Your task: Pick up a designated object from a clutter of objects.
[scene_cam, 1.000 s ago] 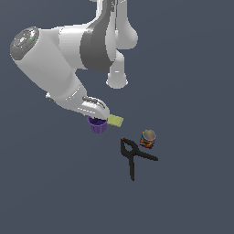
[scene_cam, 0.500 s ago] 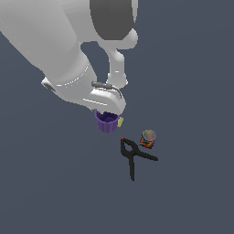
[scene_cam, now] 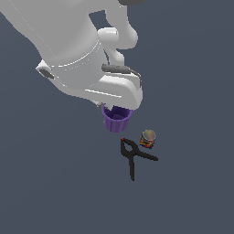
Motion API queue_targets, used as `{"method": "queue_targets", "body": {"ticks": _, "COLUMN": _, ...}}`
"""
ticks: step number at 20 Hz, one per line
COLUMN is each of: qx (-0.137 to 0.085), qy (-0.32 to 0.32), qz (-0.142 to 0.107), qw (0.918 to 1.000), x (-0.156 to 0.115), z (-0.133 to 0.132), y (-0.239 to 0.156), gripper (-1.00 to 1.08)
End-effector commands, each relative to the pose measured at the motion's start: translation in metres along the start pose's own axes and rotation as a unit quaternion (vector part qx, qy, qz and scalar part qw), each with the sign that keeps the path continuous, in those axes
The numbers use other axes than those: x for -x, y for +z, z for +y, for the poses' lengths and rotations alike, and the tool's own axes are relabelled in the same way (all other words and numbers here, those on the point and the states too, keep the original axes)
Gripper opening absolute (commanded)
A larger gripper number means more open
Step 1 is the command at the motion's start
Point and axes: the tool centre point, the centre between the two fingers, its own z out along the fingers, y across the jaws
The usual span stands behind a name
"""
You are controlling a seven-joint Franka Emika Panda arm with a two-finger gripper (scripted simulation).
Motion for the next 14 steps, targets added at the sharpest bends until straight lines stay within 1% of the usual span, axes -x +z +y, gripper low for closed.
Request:
{"method": "queue_targets", "body": {"ticks": 1, "qx": 0.0, "qy": 0.0, "qz": 0.0, "qw": 1.0, "x": -0.001, "z": -0.008, "y": -0.009, "gripper": -1.0}}
{"method": "queue_targets", "body": {"ticks": 7, "qx": -0.001, "qy": 0.0, "qz": 0.001, "qw": 1.0, "x": -0.002, "z": -0.019, "y": -0.021, "gripper": -1.0}}
{"method": "queue_targets", "body": {"ticks": 14, "qx": -0.001, "qy": 0.0, "qz": 0.001, "qw": 1.0, "x": -0.003, "z": -0.023, "y": -0.025, "gripper": -1.0}}
